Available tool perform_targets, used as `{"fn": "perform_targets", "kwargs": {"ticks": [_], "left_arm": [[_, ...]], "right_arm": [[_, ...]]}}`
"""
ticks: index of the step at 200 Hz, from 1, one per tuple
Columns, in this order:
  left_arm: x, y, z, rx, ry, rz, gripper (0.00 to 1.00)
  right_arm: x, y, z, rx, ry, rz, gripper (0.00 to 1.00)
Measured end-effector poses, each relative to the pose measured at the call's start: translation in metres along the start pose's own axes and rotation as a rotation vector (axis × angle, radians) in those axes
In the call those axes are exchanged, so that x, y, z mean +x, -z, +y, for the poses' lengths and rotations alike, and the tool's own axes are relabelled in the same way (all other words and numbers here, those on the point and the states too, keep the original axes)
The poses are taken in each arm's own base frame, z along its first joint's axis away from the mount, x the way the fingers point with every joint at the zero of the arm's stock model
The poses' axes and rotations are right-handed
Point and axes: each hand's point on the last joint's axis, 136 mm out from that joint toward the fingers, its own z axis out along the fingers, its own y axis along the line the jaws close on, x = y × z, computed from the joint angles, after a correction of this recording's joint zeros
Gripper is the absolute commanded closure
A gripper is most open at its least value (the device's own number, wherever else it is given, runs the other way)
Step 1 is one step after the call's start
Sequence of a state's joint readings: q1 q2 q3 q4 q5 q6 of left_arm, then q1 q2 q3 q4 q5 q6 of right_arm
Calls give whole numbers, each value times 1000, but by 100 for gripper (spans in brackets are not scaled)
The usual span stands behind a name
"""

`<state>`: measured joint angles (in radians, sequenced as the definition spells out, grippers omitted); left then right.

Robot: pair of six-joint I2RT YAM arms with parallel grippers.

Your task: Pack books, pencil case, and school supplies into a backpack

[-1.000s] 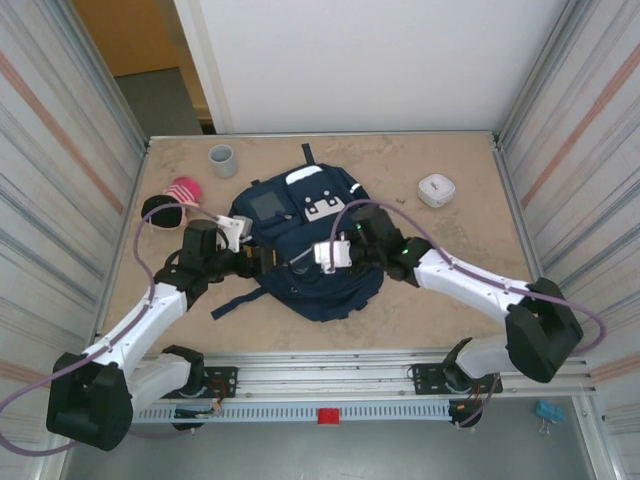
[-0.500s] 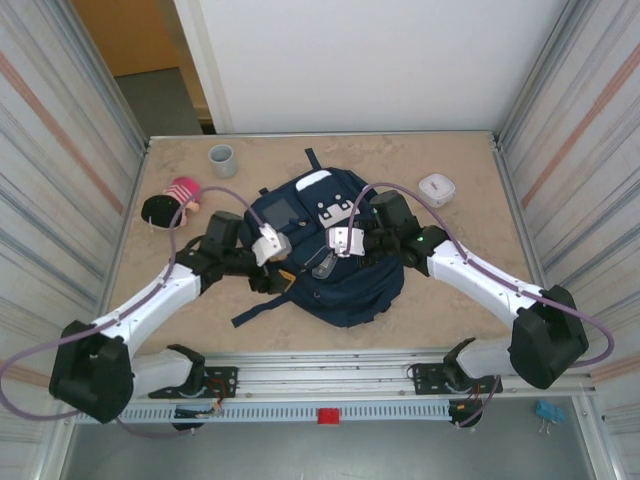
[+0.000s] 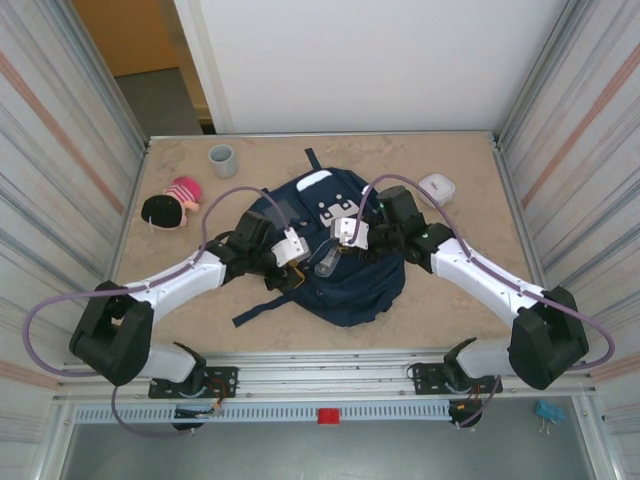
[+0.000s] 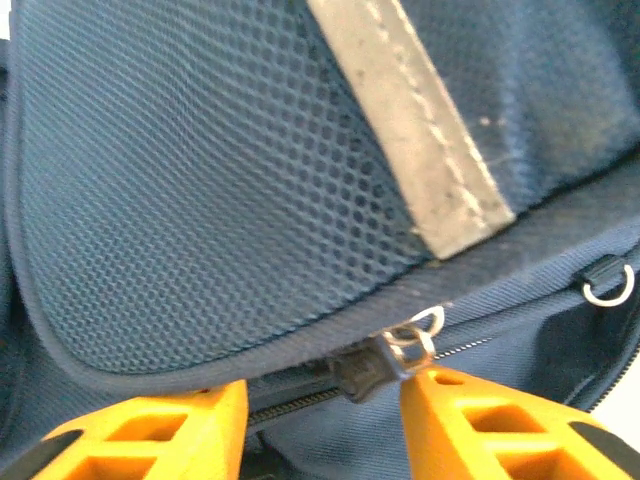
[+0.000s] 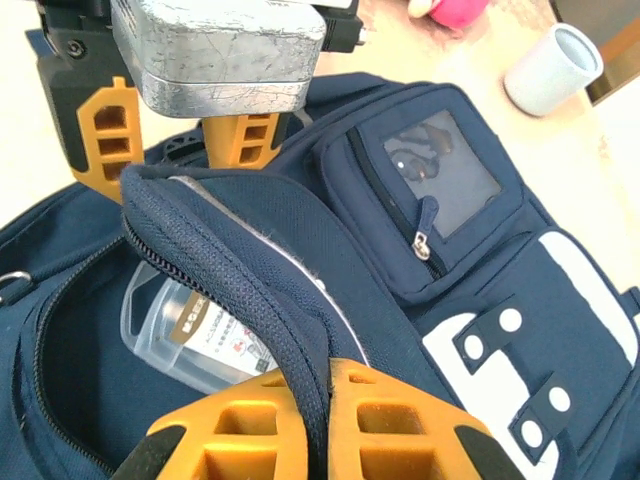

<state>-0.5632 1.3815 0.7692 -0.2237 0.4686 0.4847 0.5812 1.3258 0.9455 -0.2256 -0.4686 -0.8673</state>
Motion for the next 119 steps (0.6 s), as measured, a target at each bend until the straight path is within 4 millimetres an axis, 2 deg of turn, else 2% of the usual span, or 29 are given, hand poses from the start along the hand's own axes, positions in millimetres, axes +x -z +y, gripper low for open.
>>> {"fn": "perform_targets", "kwargs": {"ticks": [25, 37, 52, 74, 92, 102, 111, 119], "left_arm": [[-8, -1, -4, -4, 3, -54, 92], [-11, -2, -8, 7, 0, -68, 97], [-14, -1, -13, 16, 5, -89, 100], [-16, 1, -17, 13, 27, -128, 100], [-14, 2, -20, 10, 71, -136, 100], [-15, 2, -21, 7, 98, -141, 100], [-15, 2, -22, 2, 127, -143, 100], [-16, 1, -23, -1, 150, -144, 100]], "right_arm": [[-2, 2, -5, 12, -10, -4, 100], [-3, 2, -6, 16, -19, -7, 100], [-3, 2, -7, 20, -35, -10, 97], [-4, 3, -8, 23, -77, -13, 72], [-7, 8, -9, 37, -183, -22, 54], [-12, 15, -10, 48, -247, -37, 47], [-17, 23, -10, 60, -372, -54, 41], [-22, 31, -12, 74, -467, -71, 40]]}}
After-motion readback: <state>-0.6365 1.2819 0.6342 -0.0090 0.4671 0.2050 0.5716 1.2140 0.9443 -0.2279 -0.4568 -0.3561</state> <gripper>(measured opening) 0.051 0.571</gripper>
